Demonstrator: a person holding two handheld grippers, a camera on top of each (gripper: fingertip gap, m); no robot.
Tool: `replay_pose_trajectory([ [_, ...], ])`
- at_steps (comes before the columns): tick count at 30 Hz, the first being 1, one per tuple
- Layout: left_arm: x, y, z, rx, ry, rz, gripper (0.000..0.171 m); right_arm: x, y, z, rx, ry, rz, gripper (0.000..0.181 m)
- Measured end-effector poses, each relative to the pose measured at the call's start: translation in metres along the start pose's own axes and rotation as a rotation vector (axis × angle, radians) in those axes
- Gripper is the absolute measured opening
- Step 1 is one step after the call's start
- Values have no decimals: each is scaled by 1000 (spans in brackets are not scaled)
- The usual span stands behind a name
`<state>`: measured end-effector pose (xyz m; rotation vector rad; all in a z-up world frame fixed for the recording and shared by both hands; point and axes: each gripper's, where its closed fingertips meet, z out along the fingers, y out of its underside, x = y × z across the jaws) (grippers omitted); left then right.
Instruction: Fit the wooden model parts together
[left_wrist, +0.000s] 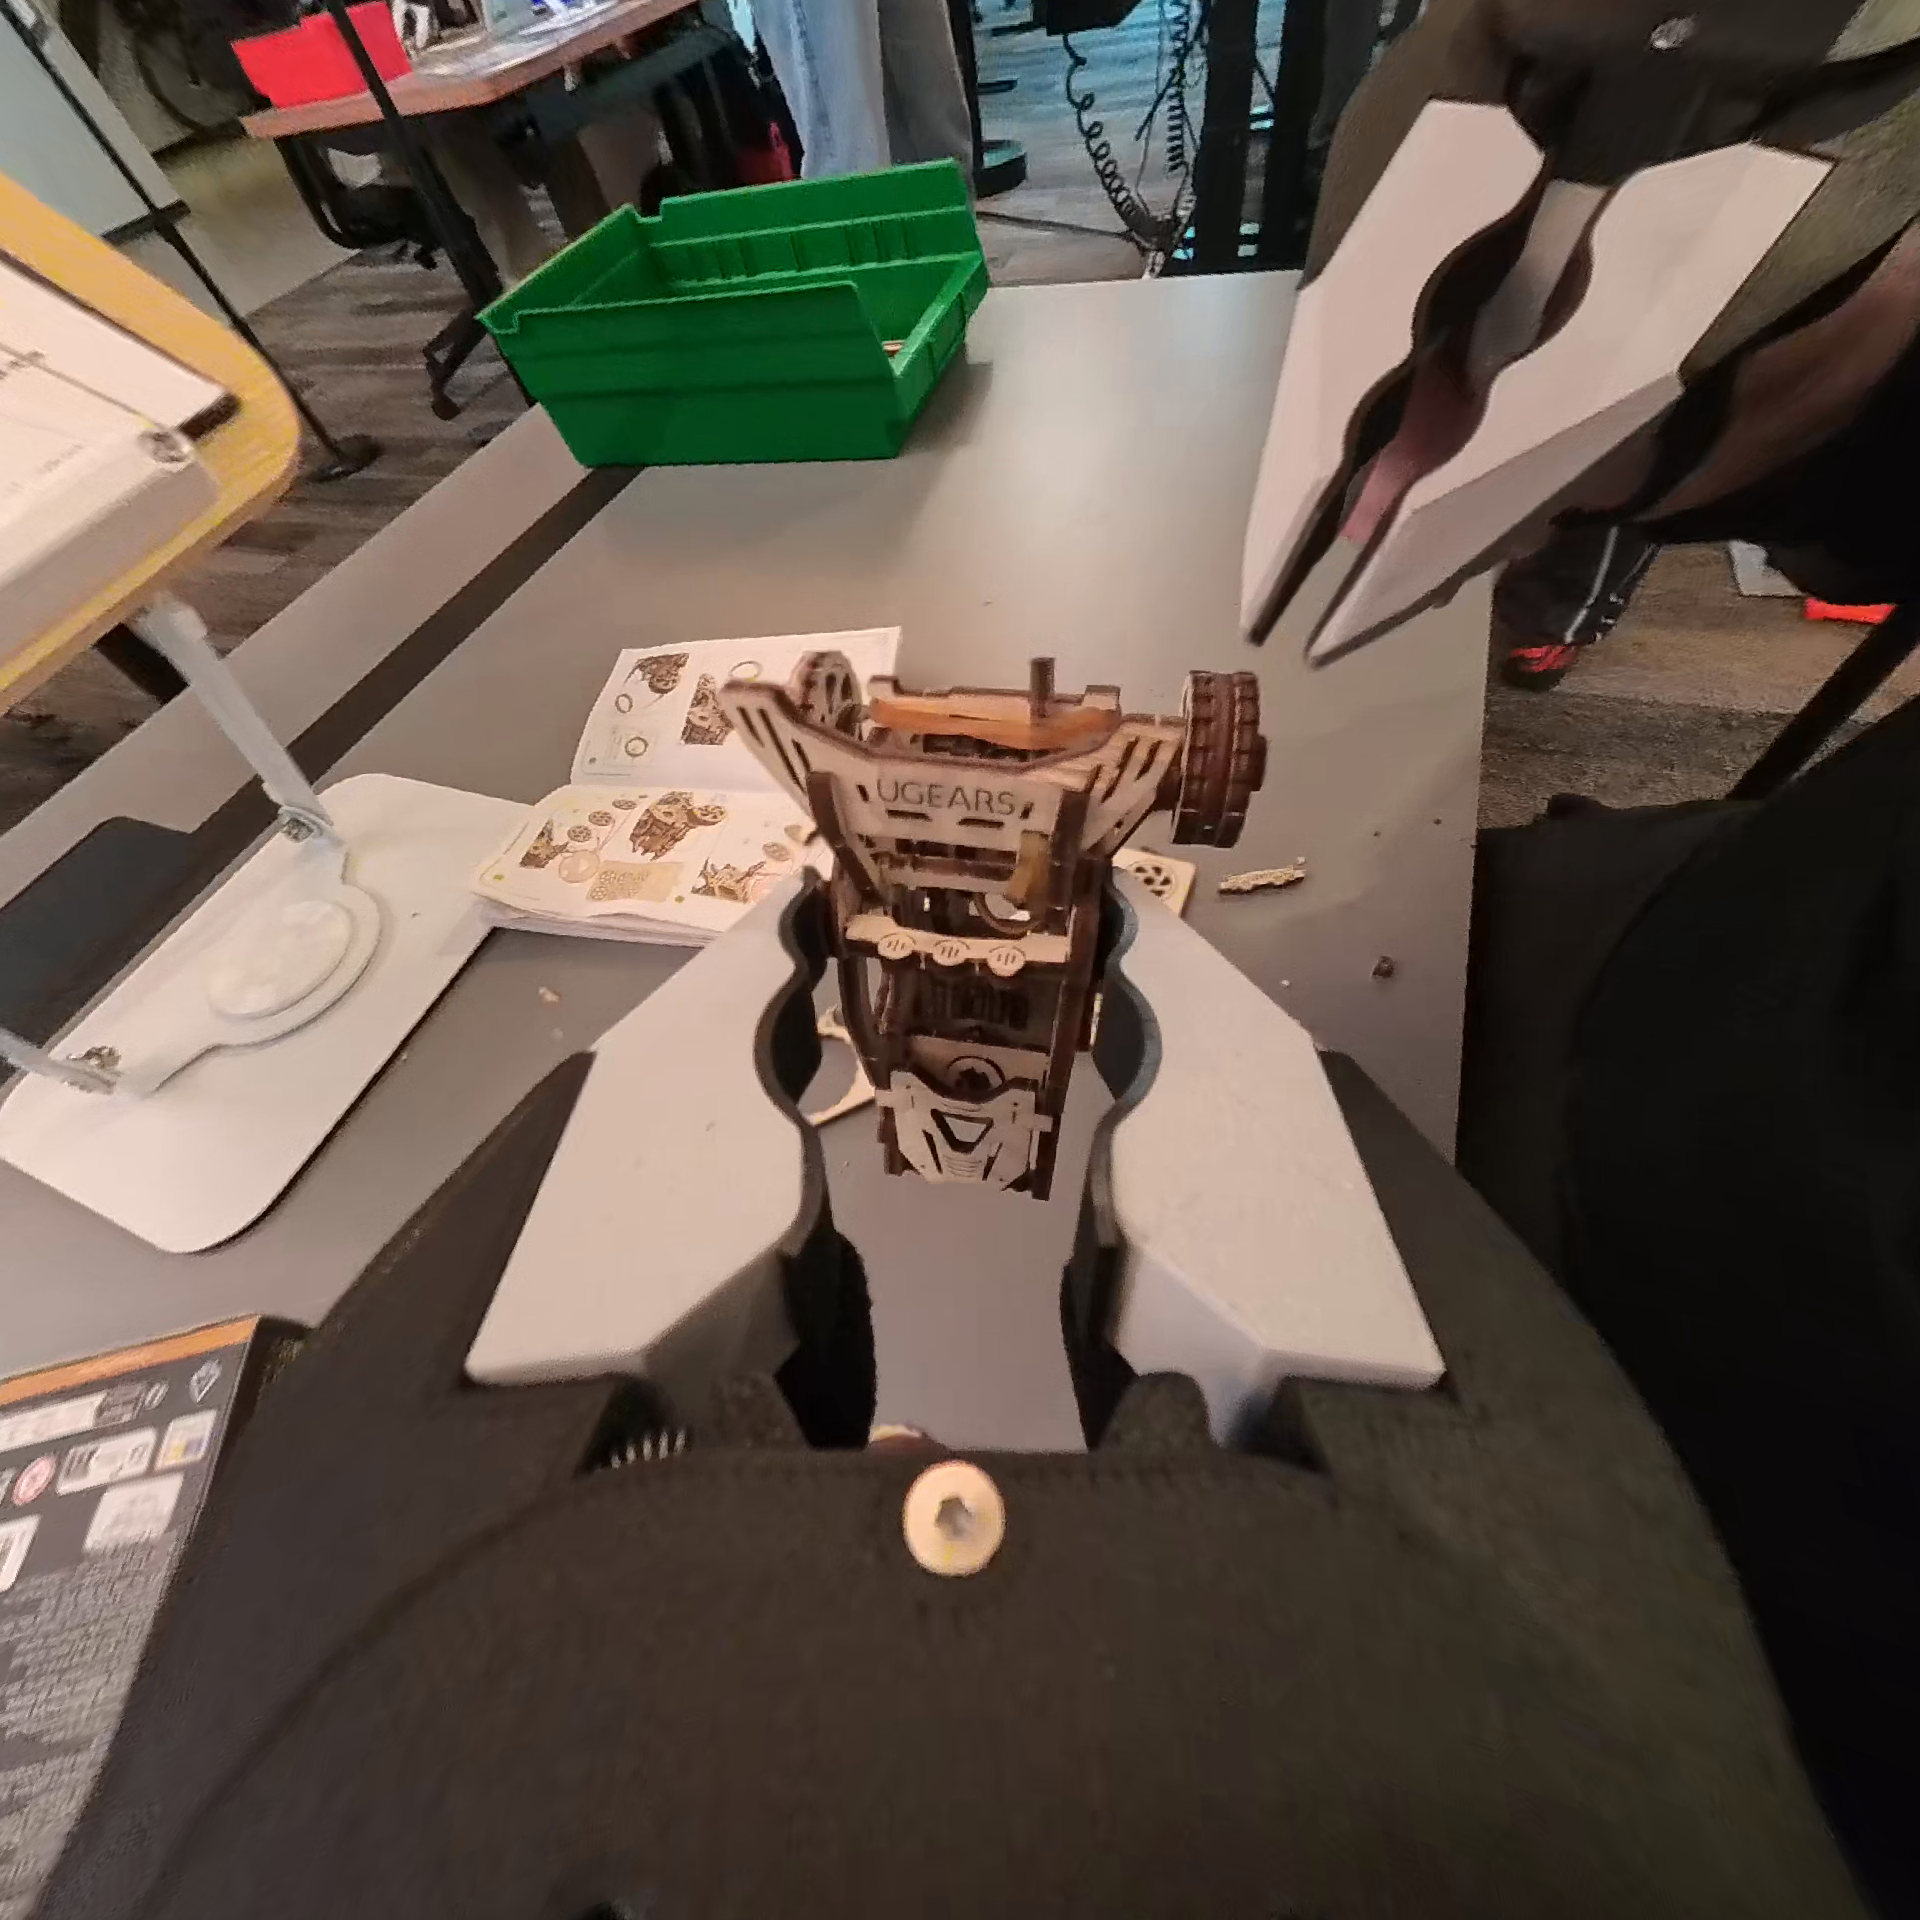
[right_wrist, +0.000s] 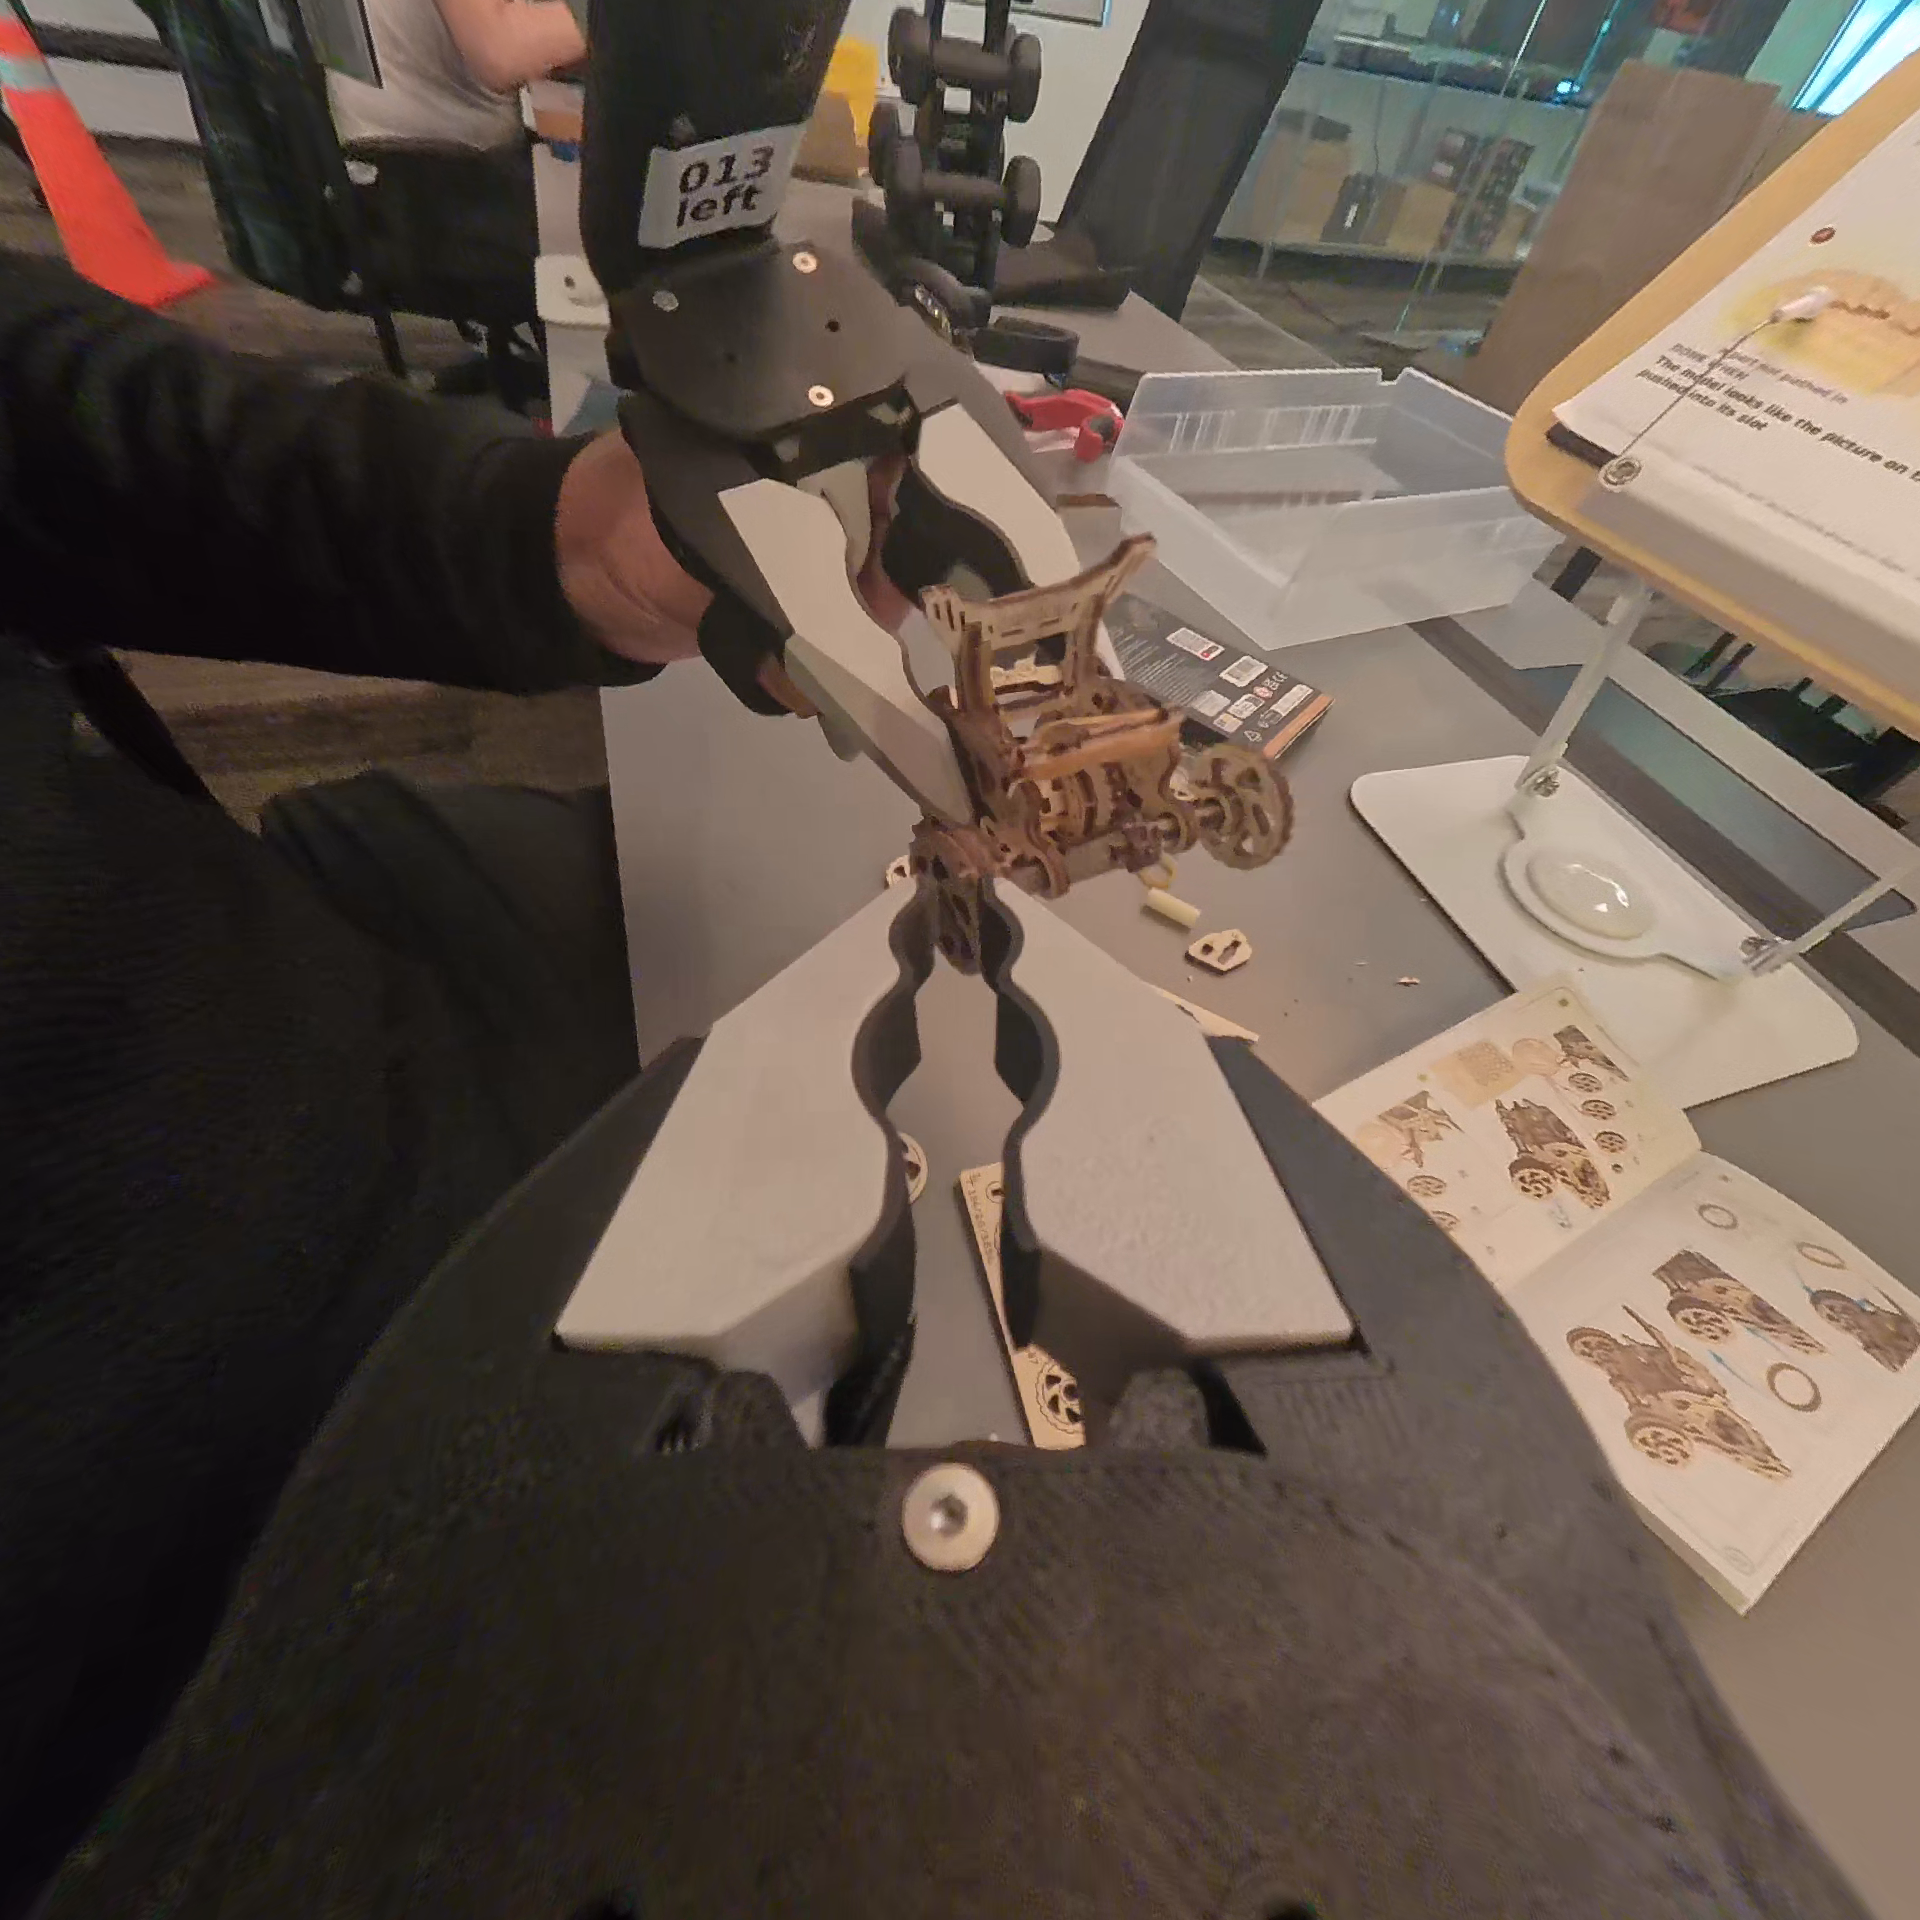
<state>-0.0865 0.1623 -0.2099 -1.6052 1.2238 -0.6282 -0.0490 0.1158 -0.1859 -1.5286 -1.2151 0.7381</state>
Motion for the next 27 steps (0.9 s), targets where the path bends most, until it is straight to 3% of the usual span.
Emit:
replay_pose_trajectory([
  [6, 3, -9, -16, 40, 7, -22, 48, 4, -2, -3, 25, -30, 72, 33],
  [16, 22, -26, -19, 82, 38, -2, 48, -17, -11, 2, 11, -40, -55, 28],
  [27, 27, -31, -15, 121, 153, -381, 48, -15, -25, -3, 99, -159, 165, 20],
])
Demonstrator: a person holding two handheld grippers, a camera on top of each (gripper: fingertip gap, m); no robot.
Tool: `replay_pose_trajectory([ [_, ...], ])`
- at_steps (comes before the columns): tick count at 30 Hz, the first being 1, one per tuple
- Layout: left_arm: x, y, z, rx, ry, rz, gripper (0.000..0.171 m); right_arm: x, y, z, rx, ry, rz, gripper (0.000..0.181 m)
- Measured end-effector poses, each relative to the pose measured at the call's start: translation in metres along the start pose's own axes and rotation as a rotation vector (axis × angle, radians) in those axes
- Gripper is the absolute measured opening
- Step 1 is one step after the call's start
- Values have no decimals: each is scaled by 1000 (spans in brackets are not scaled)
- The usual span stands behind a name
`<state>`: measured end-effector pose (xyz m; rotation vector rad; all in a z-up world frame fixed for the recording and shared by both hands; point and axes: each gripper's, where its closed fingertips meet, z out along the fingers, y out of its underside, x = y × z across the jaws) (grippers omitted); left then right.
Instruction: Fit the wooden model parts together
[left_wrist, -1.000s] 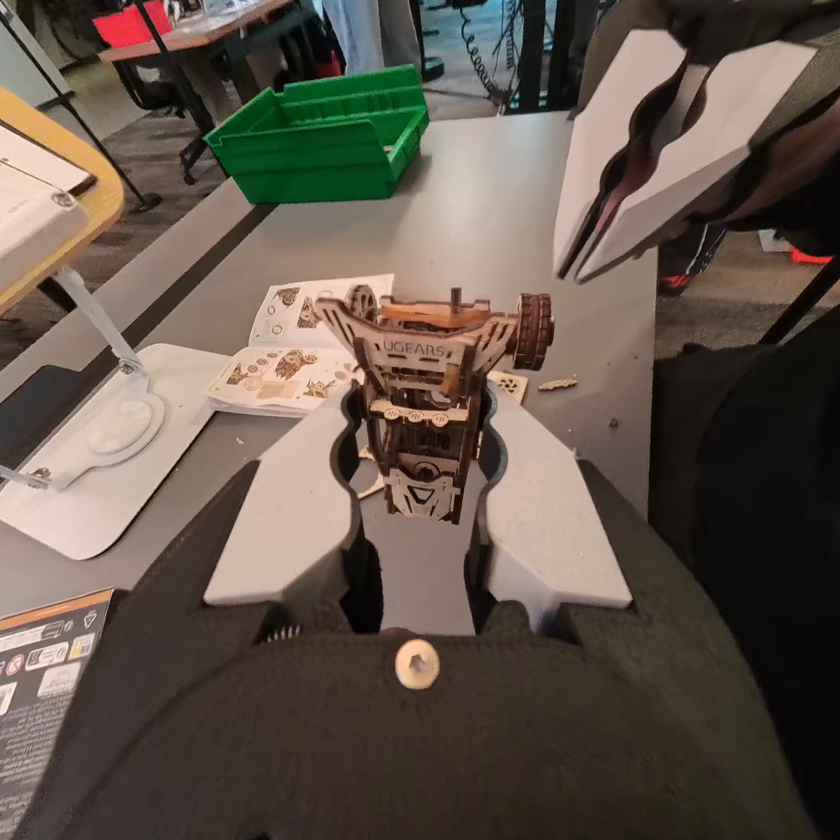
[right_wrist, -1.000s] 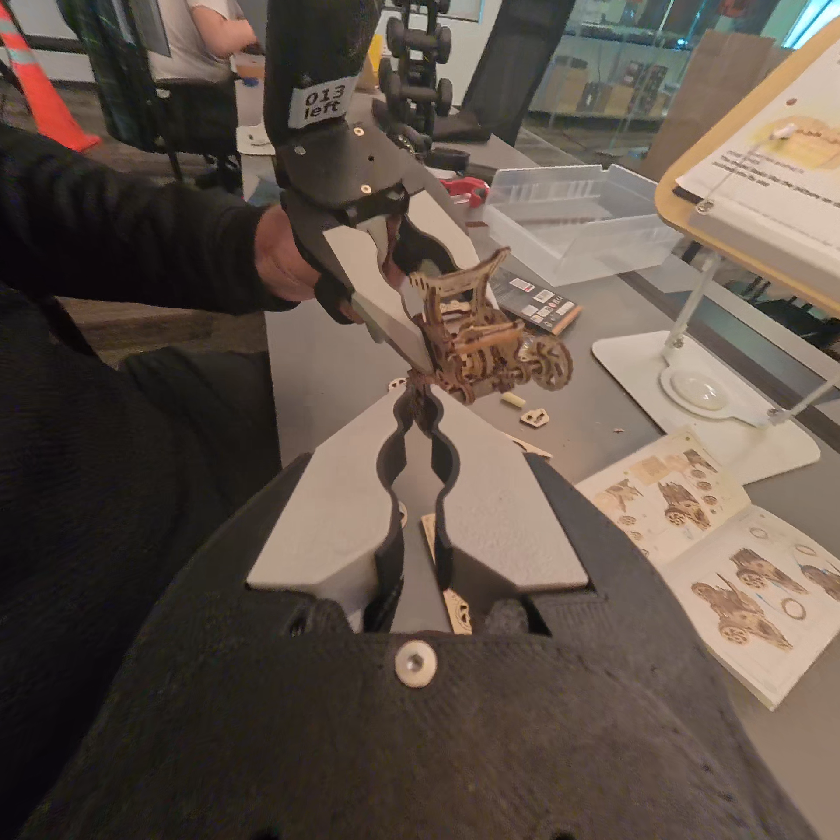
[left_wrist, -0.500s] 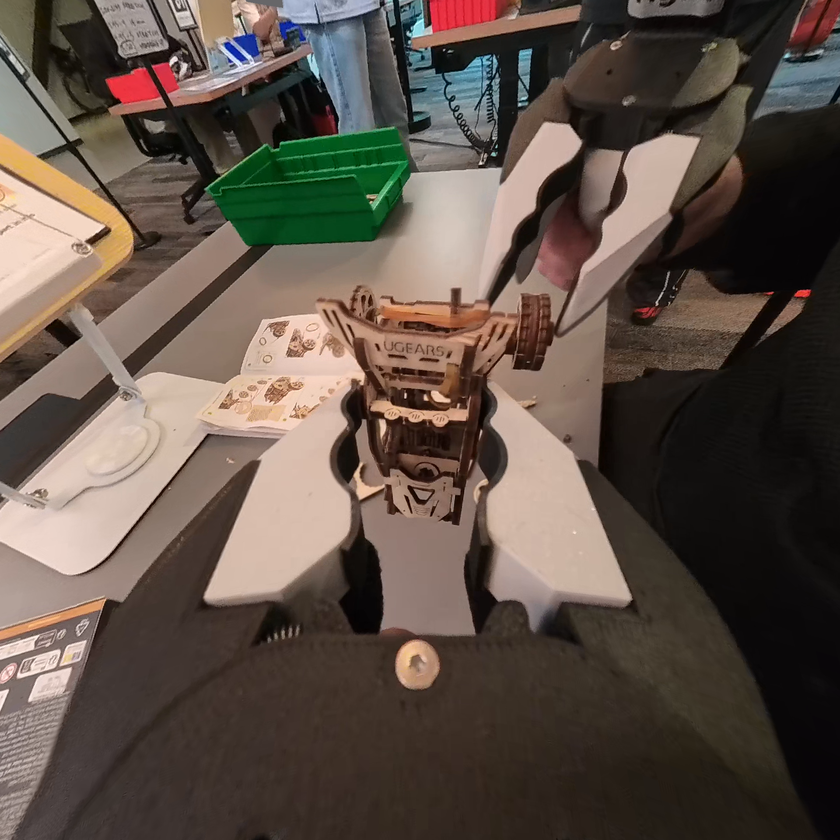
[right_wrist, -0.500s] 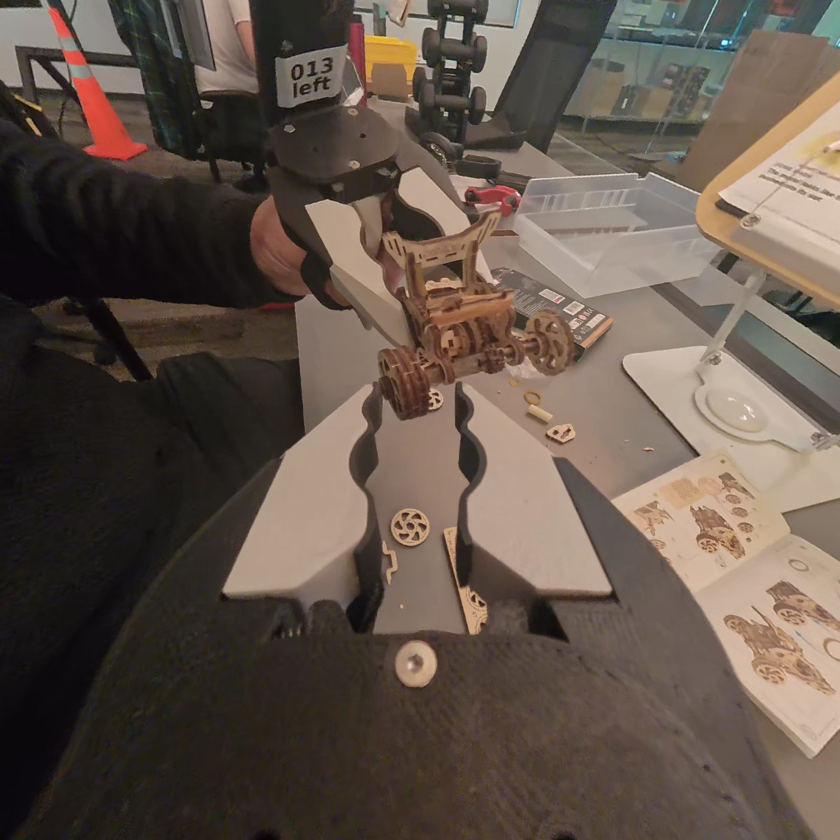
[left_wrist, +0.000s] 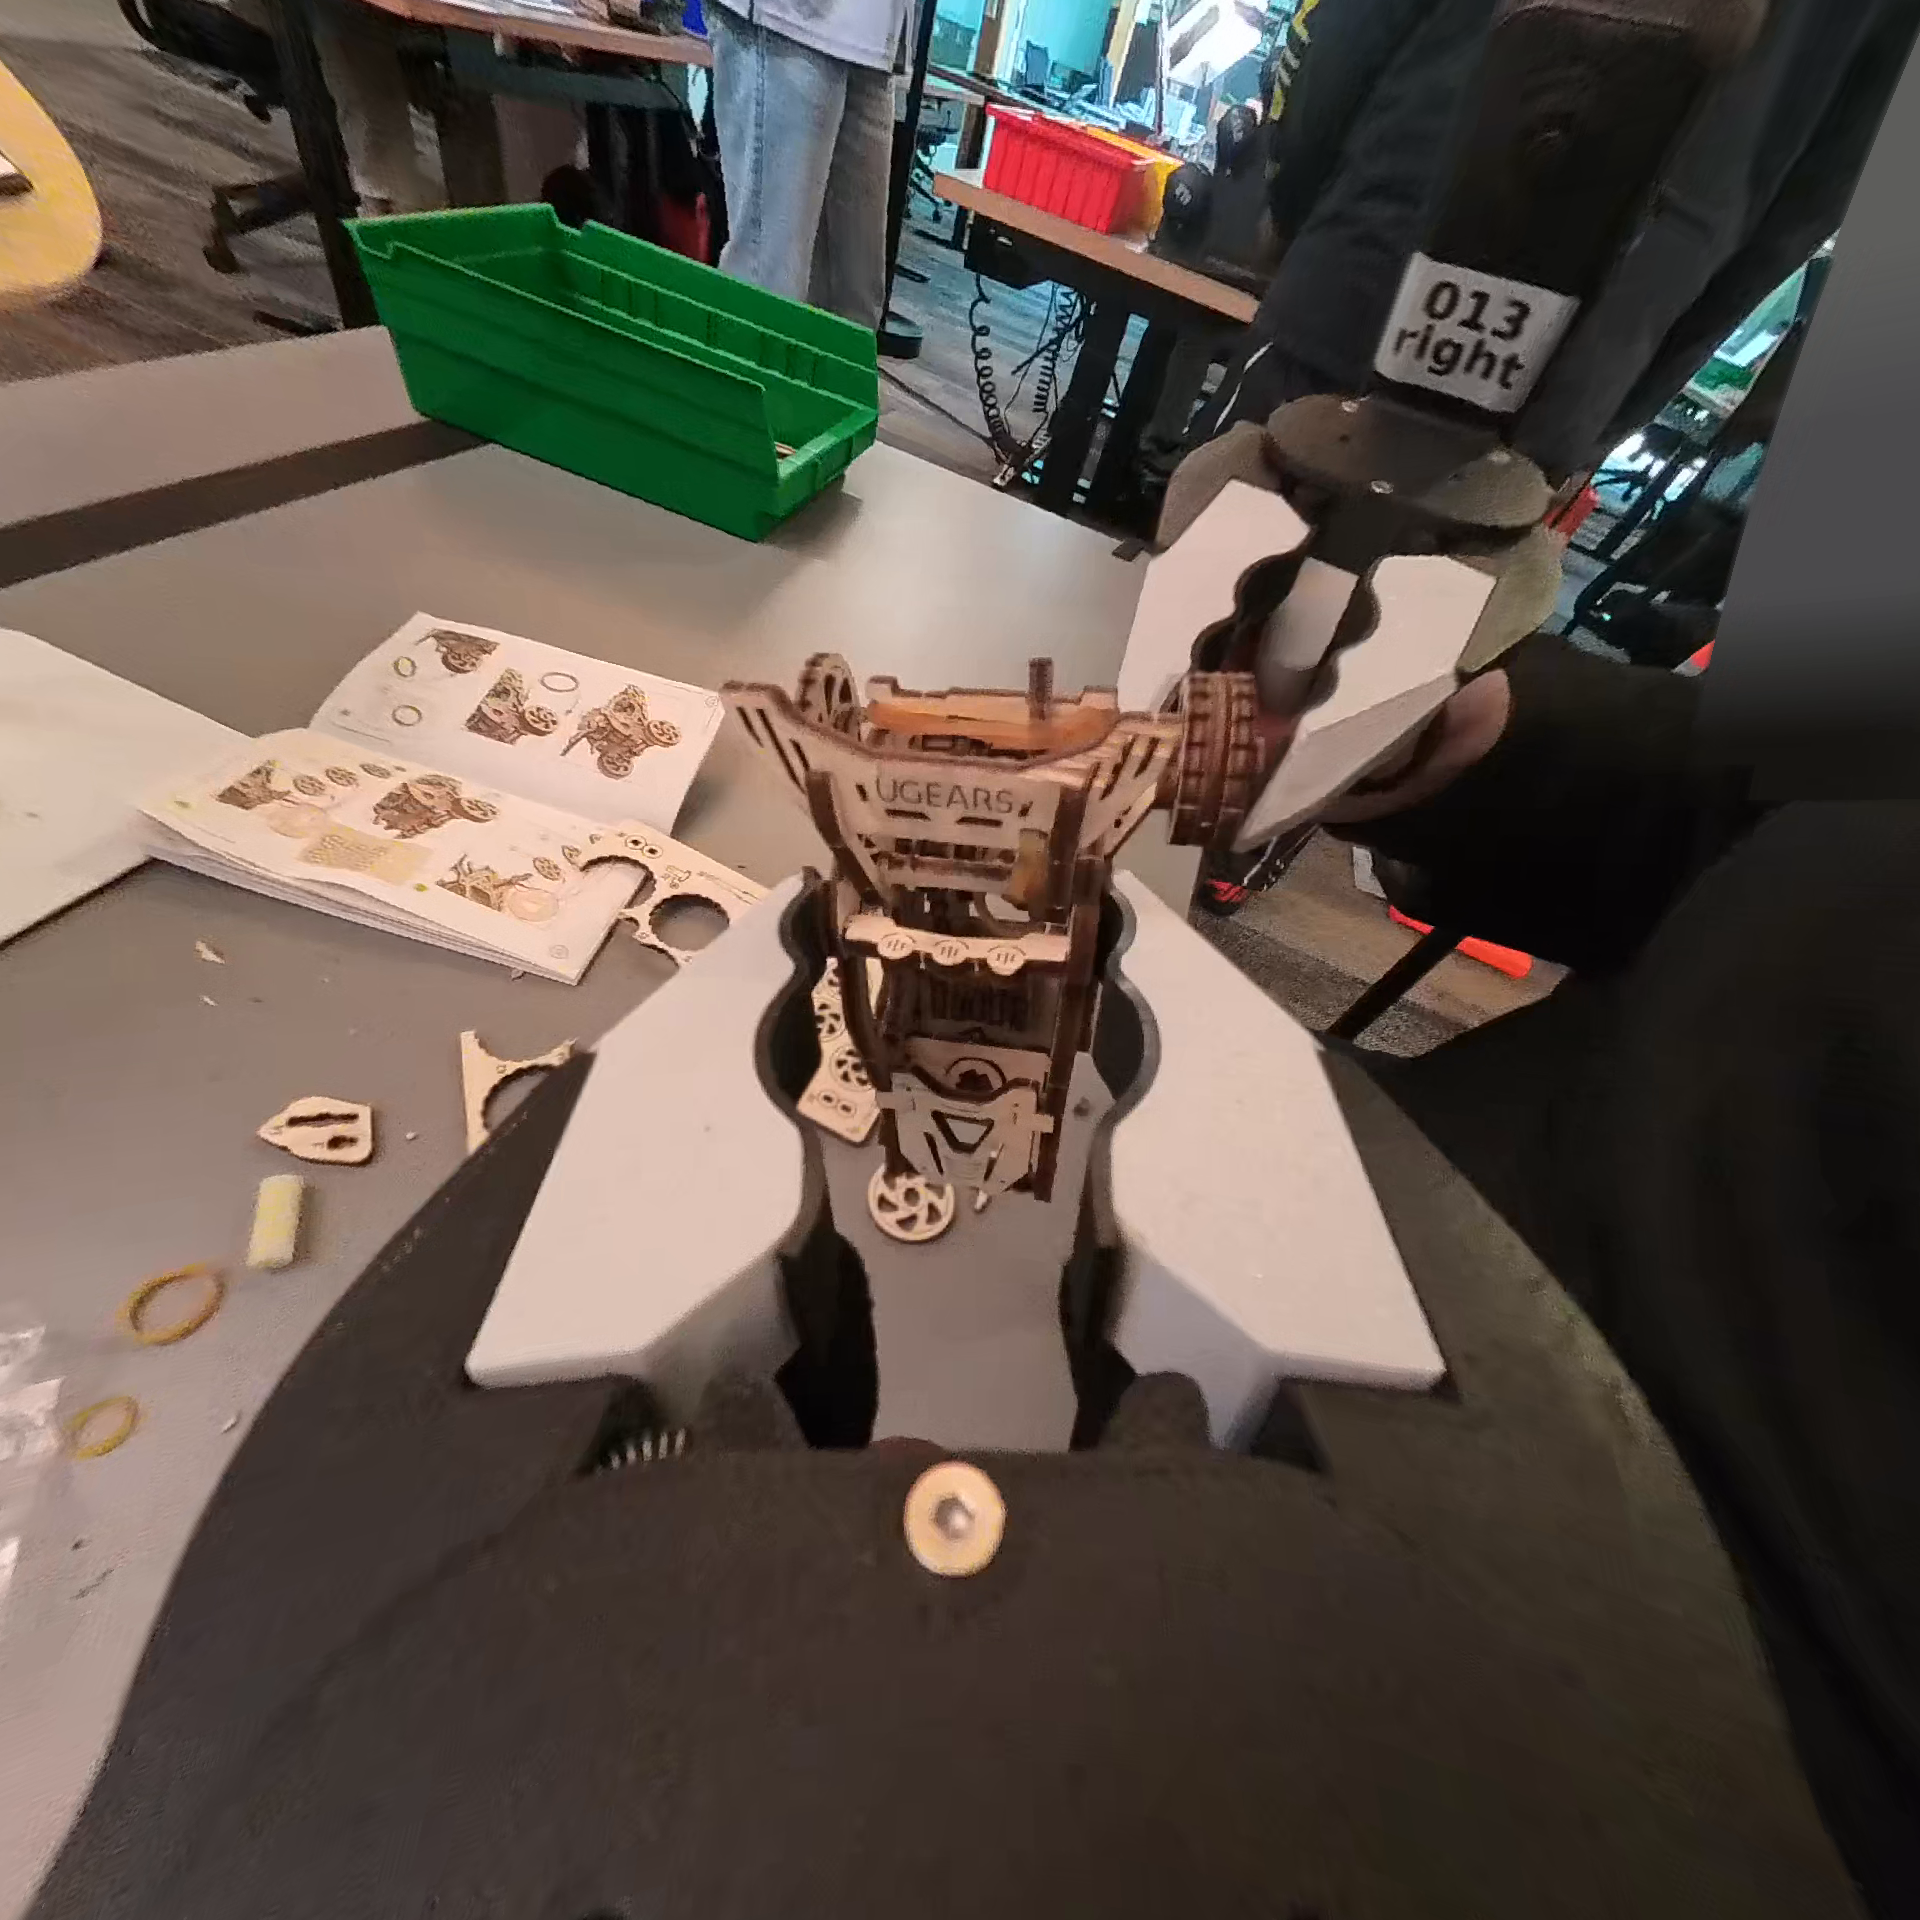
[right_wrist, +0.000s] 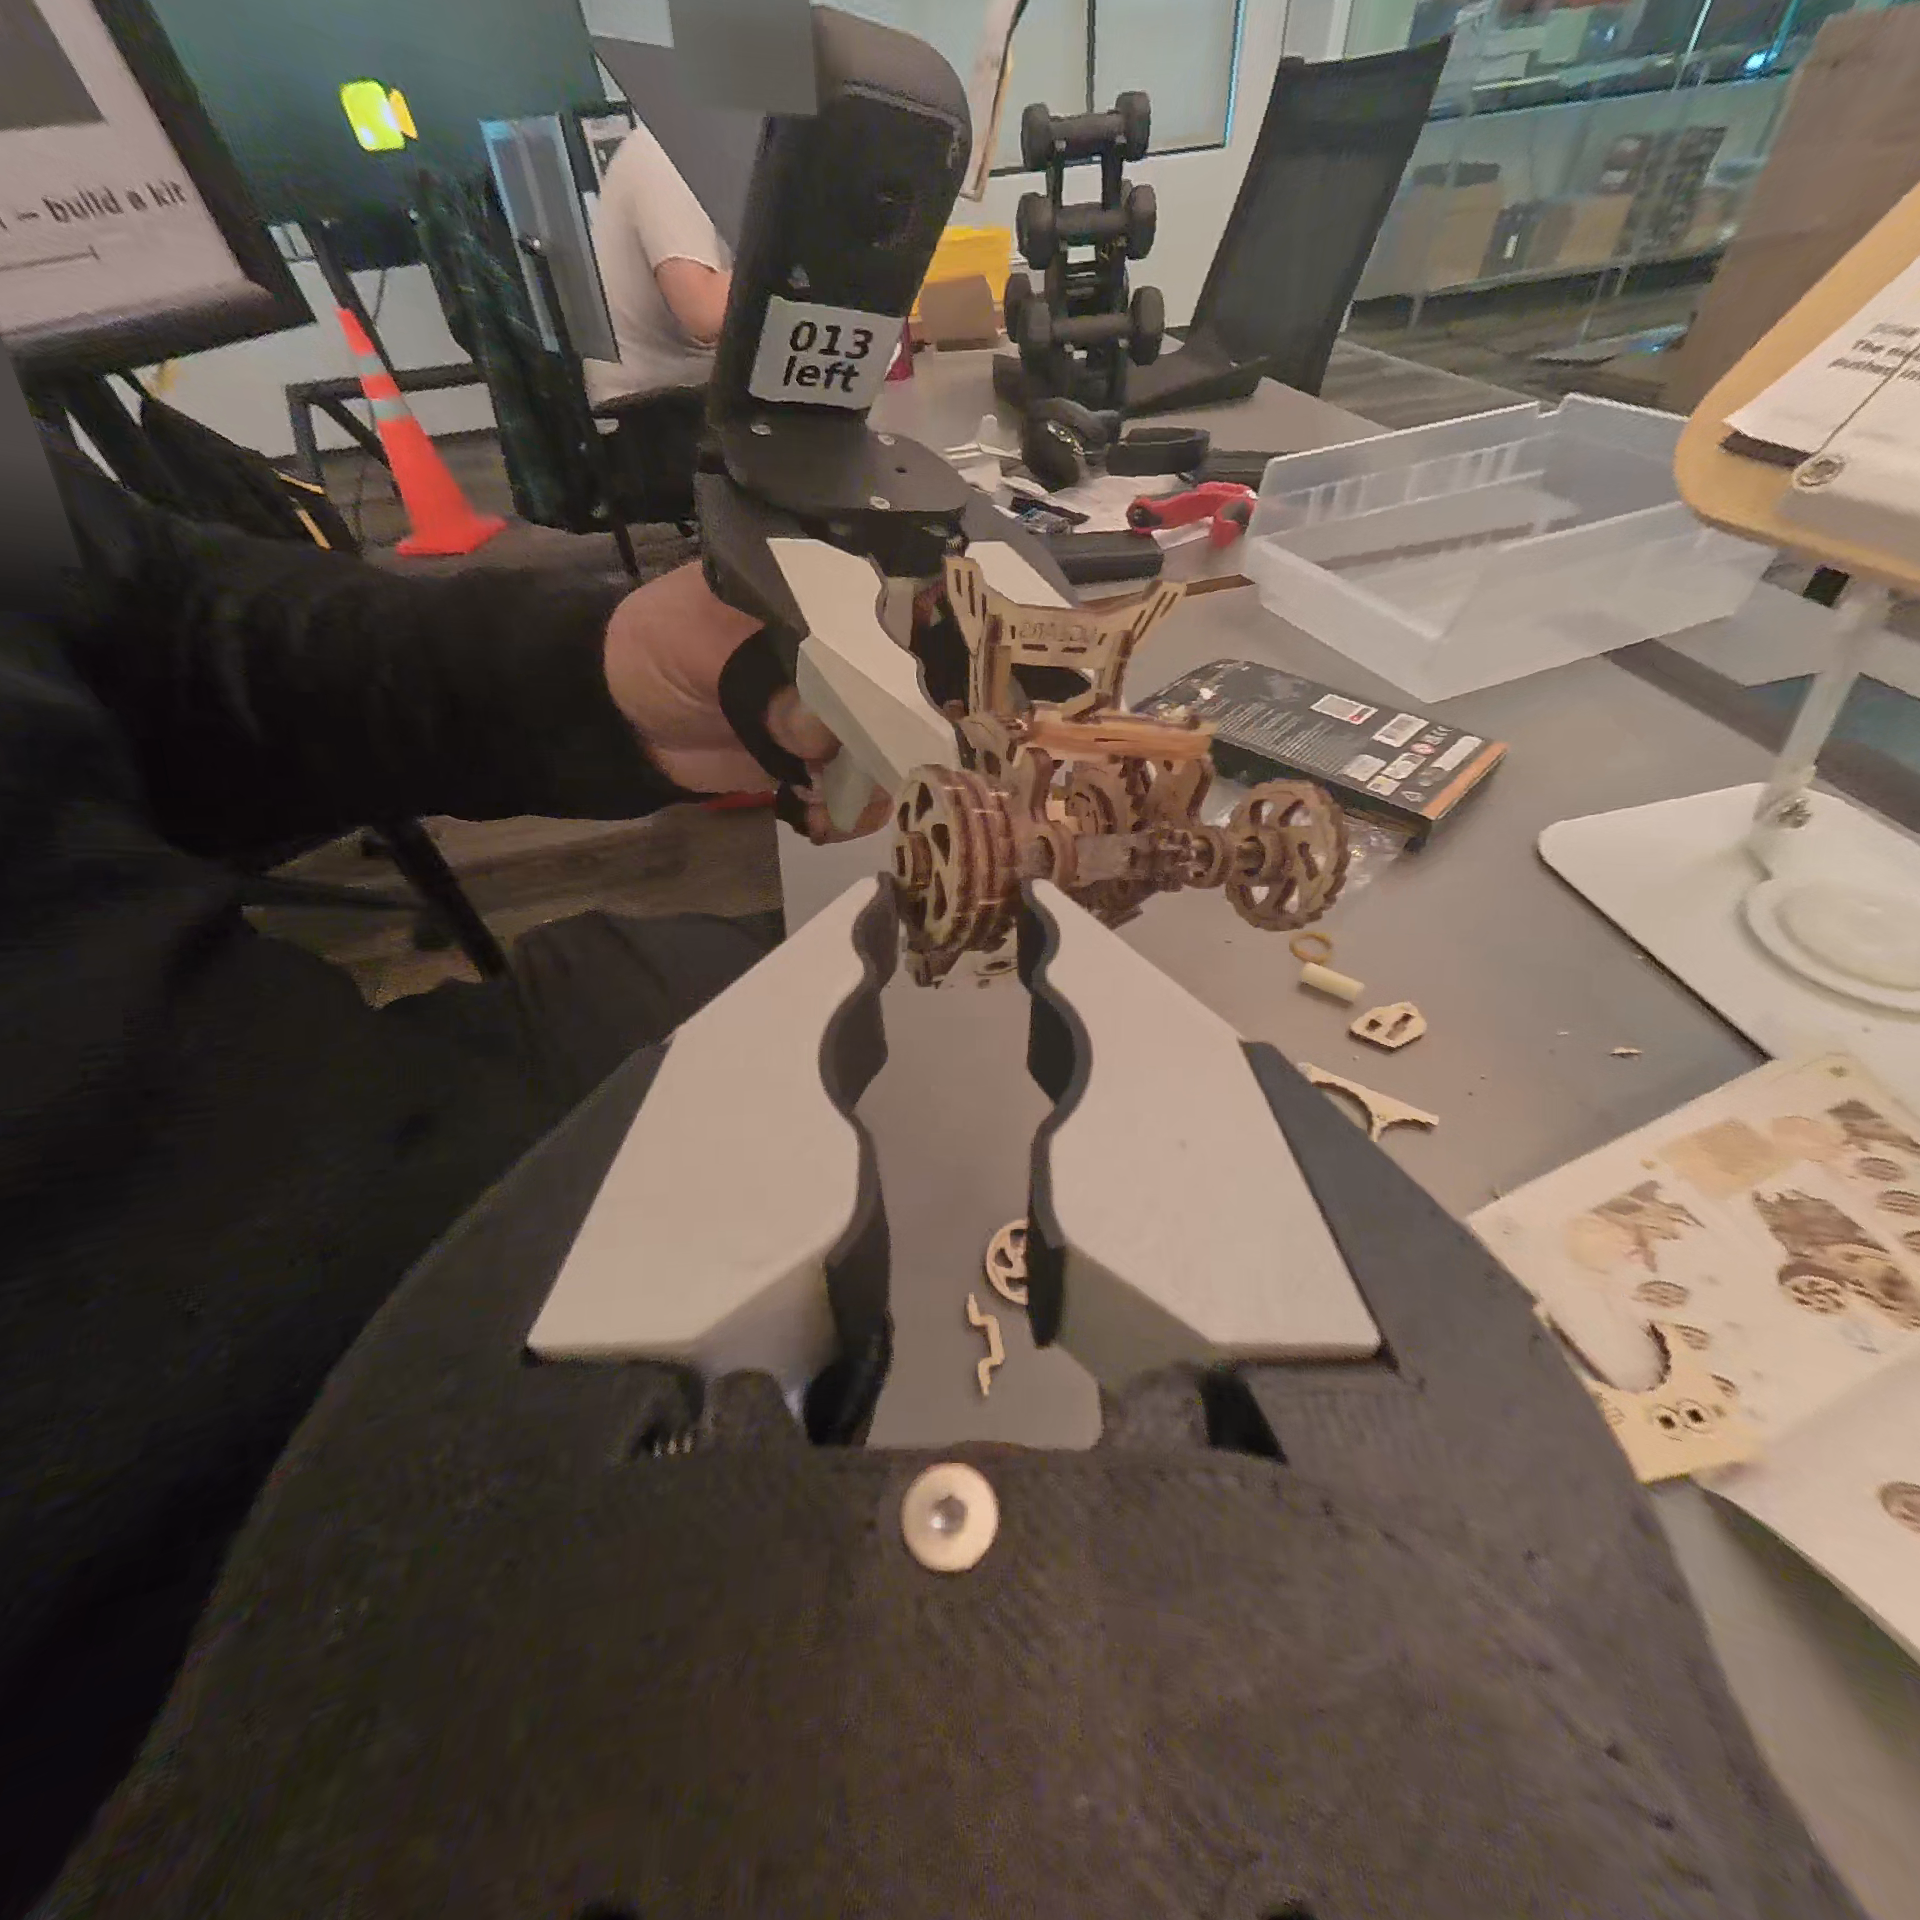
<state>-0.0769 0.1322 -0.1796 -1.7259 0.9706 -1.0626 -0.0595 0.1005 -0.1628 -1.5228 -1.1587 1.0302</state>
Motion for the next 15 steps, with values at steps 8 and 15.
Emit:
replay_pose_trajectory([
  [8, 3, -2, 4, 55, 51, -202, 48, 3, -11, -4, 119, -76, 224, 18],
  [15, 2, 0, 7, 59, 18, -224, 48, 5, -9, -6, 112, -99, 330, 16],
])
